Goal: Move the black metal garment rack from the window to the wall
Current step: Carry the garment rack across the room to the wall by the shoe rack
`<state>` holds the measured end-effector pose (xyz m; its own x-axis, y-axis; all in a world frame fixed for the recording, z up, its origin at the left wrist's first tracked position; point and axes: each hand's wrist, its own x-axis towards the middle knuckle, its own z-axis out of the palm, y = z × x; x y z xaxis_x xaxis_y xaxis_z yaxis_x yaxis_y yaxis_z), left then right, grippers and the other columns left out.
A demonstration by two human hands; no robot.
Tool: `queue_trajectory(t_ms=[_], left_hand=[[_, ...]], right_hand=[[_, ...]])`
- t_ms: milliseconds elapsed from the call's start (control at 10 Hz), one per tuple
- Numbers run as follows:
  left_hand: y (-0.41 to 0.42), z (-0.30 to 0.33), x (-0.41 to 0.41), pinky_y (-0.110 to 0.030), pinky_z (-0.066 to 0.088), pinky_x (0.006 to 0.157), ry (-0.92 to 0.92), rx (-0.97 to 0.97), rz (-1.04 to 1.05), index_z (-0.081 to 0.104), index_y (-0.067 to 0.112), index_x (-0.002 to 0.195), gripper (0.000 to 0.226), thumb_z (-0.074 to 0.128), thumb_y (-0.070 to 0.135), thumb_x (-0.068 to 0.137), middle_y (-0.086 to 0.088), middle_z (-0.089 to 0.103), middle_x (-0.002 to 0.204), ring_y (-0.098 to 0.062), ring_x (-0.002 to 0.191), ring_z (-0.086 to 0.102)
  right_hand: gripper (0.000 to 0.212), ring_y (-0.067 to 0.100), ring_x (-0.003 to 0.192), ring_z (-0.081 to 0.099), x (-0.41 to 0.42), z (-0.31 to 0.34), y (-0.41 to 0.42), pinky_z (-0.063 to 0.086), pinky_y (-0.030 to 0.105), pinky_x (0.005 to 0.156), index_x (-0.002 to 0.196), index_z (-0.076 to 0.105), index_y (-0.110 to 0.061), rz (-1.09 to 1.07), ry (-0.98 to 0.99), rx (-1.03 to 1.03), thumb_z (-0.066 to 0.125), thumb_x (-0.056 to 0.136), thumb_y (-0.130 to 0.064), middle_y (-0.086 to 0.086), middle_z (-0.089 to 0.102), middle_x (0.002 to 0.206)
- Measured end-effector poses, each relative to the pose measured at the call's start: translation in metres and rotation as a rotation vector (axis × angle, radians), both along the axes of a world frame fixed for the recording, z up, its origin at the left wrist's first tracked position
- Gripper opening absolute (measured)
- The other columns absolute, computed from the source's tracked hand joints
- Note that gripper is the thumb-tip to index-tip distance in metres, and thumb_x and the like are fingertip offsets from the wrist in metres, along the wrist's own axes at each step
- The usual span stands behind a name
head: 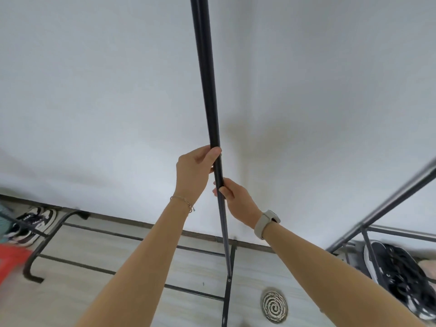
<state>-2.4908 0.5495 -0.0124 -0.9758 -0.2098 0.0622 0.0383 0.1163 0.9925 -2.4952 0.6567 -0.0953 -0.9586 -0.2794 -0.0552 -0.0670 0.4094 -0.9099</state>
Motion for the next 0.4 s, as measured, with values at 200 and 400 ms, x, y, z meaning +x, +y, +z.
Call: queue_trajectory(t_ms=[200,400], left_hand=[[-0.005,-0.018,-0.007,-0.043,0.055,0.086,-0.036,-0.016,-0.093,0.067,0.026,0.083,0.010,0.058,0.023,0.082,0.000,0.070,0.082,-0.024,0.088,0.066],[-0.012,-0.033,0.010,-0.044,0.054,0.086,0.007,-0.098,-0.195,0.063,0.028,0.086,0.011,0.056,0.021,0.082,-0.003,0.069,0.085,-0.024,0.087,0.066]], right_hand=[[0.025,0.035,0.103,0.058,-0.002,-0.009,0.005,0.047,0.045,0.096,0.110,0.054,-0.012,-0.006,-0.053,0.064,0.036,0.094,-0.015,0.017,0.064,0.109],[0.027,0.017,0.107,0.055,0.014,0.004,0.018,0.042,0.038,0.104,0.115,0.056,-0.014,0.040,-0.164,0.209,0.047,0.091,-0.022,0.005,0.061,0.118]])
